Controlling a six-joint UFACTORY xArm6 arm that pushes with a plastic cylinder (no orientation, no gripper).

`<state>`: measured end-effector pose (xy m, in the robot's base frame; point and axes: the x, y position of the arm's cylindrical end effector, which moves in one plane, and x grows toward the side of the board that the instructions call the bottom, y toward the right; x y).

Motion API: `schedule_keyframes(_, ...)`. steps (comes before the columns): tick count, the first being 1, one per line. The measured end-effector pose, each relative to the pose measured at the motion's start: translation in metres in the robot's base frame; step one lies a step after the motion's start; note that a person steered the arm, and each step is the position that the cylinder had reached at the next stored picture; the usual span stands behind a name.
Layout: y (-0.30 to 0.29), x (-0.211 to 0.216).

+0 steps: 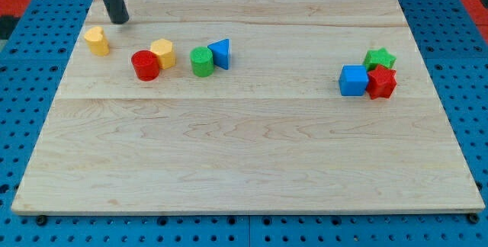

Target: Slightly move the yellow heart a bit bottom right

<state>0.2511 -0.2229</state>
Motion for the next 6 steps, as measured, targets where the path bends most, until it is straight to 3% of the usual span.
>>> schedule_keyframes(1, -0.038, 0.002)
schedule_keyframes(2, -0.055, 0.030)
schedule_keyframes(5, -0.037, 0.077)
schedule_keyframes(6, -0.044, 0.072)
